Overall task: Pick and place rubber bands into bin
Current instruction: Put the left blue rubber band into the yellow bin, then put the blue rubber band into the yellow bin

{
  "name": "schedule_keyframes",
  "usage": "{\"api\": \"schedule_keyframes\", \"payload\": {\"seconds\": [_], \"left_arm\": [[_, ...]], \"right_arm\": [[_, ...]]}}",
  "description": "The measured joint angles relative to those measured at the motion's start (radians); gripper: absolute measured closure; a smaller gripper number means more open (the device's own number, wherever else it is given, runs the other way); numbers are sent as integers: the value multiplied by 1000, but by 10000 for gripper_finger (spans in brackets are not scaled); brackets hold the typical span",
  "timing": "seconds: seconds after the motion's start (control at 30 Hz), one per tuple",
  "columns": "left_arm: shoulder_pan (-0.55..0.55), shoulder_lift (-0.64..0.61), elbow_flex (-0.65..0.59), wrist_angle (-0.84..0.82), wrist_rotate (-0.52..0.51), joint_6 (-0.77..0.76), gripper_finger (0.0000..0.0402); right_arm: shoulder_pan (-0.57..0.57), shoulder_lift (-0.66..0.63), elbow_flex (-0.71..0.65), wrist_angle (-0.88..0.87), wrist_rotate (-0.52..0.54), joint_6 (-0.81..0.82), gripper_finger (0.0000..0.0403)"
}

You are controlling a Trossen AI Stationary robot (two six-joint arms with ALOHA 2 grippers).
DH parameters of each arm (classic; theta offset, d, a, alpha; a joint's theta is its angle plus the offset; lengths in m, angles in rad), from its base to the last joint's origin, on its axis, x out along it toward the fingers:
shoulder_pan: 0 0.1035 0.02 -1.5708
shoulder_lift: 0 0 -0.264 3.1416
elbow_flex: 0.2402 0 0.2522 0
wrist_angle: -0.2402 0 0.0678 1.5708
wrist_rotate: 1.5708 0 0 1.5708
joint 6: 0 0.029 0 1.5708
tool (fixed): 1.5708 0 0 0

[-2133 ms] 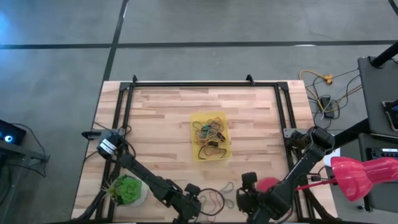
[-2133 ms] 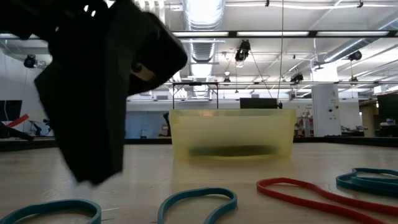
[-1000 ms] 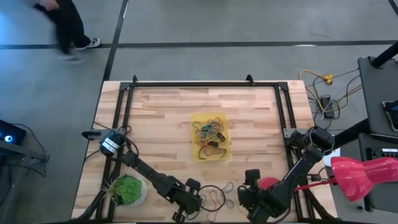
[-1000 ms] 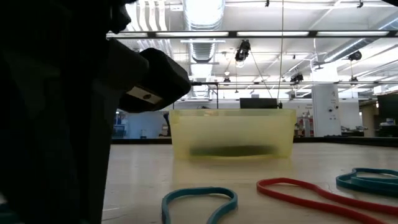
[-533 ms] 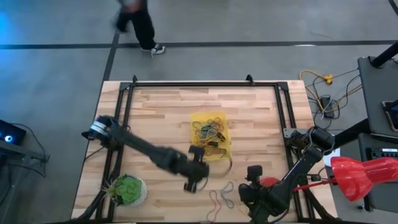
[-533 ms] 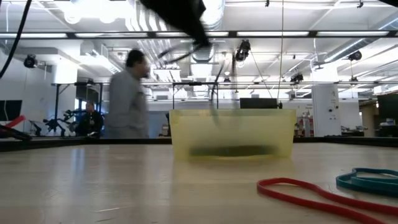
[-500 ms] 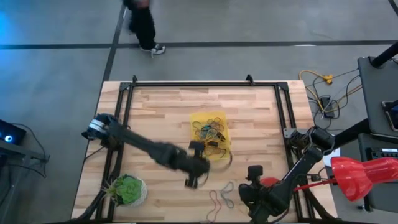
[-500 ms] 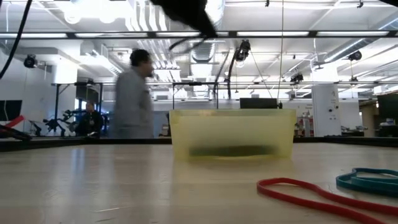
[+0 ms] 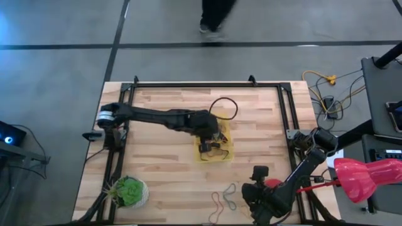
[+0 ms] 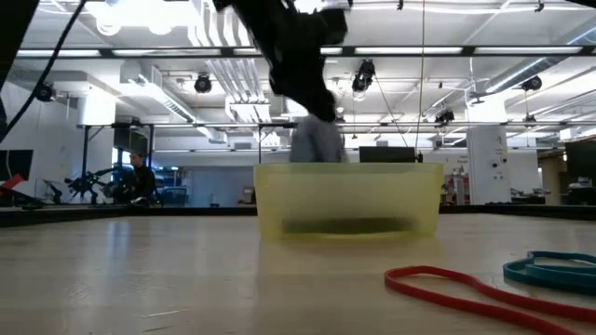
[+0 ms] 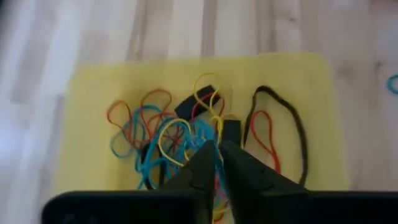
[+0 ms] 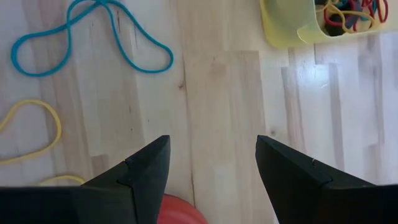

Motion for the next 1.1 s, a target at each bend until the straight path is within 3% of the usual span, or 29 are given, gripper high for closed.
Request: {"api": "schedule_keyframes", "payload": {"seconds": [0.23, 0.43, 0.67, 0.77, 0.87, 1.1], "left_arm": [[-15, 37, 2, 12, 55, -129, 279], [-160, -16, 0, -30, 100, -128, 206], [-415, -54, -4, -100, -128, -327, 217], [-498, -69, -4, -102, -206, -451, 228], [-552, -70, -4, -107, -256, -551, 237], [-618, -72, -6, -190, -298, -722, 249]], "right_arm": [[-2, 0, 0, 48, 0, -45, 179], [-19, 1, -10, 310, -4, -472, 179], [-115, 26, -64, 464, -10, -650, 179], [-163, 43, -74, 522, -94, -744, 179], [-198, 68, -77, 548, -198, -823, 179], [-224, 123, -77, 606, -265, -926, 179]]}}
